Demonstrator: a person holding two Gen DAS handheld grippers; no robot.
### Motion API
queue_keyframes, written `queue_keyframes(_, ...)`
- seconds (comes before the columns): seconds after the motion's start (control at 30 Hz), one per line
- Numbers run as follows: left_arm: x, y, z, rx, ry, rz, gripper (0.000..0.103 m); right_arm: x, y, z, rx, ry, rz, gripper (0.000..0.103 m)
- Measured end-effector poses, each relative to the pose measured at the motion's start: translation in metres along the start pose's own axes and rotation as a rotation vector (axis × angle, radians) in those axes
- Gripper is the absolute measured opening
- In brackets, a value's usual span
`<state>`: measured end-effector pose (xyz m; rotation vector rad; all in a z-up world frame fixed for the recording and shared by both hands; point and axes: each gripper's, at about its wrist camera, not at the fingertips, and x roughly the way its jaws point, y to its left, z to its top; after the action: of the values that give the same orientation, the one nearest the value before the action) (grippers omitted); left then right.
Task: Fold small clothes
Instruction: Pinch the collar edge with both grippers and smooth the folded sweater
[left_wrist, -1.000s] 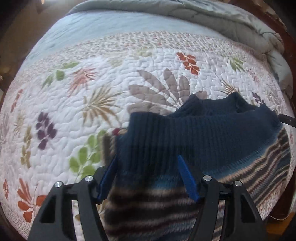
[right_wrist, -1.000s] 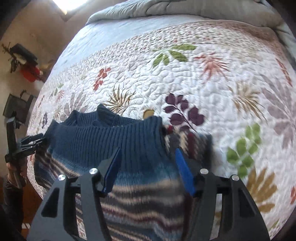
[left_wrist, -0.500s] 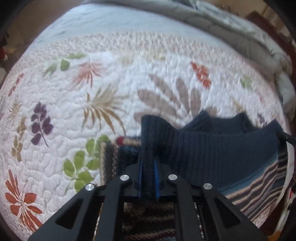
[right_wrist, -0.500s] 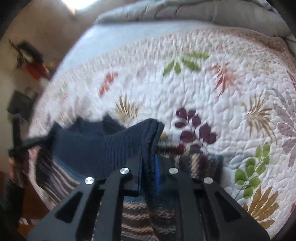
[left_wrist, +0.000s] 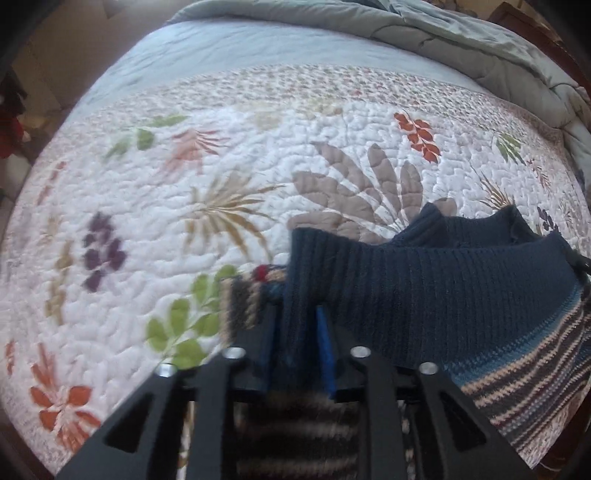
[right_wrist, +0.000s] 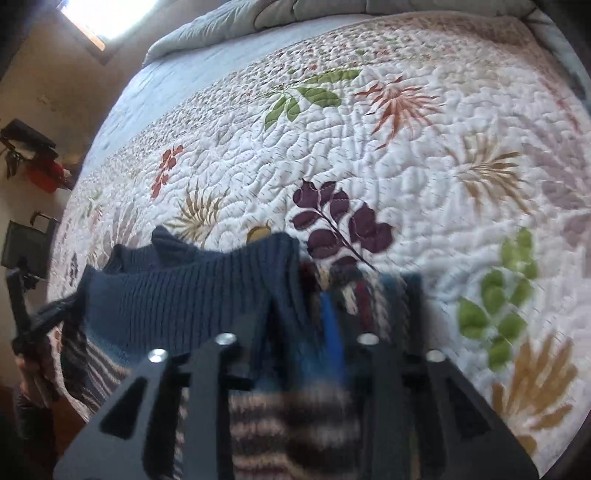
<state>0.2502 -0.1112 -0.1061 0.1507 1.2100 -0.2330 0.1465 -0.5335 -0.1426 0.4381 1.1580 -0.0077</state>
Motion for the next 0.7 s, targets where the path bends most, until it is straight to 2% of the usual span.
queue_keyframes(0.1,-0.028,-0.008,-0.014,0.031,-0.047,0.100,0.045,-0.026,0.014,-0.021,-0.063,-0.017,-0.098,0.032)
queue_keyframes(0.13,-0.035,-0.012,-0.020,0.042,-0.057,0.113,0.053,-0.033,0.018,-0.028,-0.072,-0.020,-0.128,0.032)
queue_keyframes(0.17,-0.041,-0.018,-0.027,0.049,-0.065,0.108,0.056,-0.039,0.021,-0.035,-0.071,-0.022,-0.151,0.032)
queue_keyframes(0.3,-0.061,-0.047,-0.061,0.063,-0.061,0.070,0.056,-0.073,0.039,-0.072,-0.087,-0.086,-0.151,0.032)
queue_keyframes(0.4,-0.070,-0.061,-0.076,0.036,-0.074,0.024,0.056,-0.086,0.053,-0.094,-0.070,-0.099,-0.098,0.032)
queue_keyframes(0.47,-0.076,-0.069,-0.084,0.030,-0.091,0.009,0.056,-0.088,0.062,-0.110,-0.071,-0.086,-0.081,0.032)
queue_keyframes(0.6,-0.081,-0.080,-0.096,0.018,-0.096,-0.027,0.056,-0.081,0.077,-0.131,-0.089,-0.073,-0.132,0.031)
queue_keyframes(0.7,-0.079,-0.086,-0.103,0.018,-0.099,-0.018,0.057,-0.073,0.079,-0.143,-0.056,-0.063,-0.103,0.032)
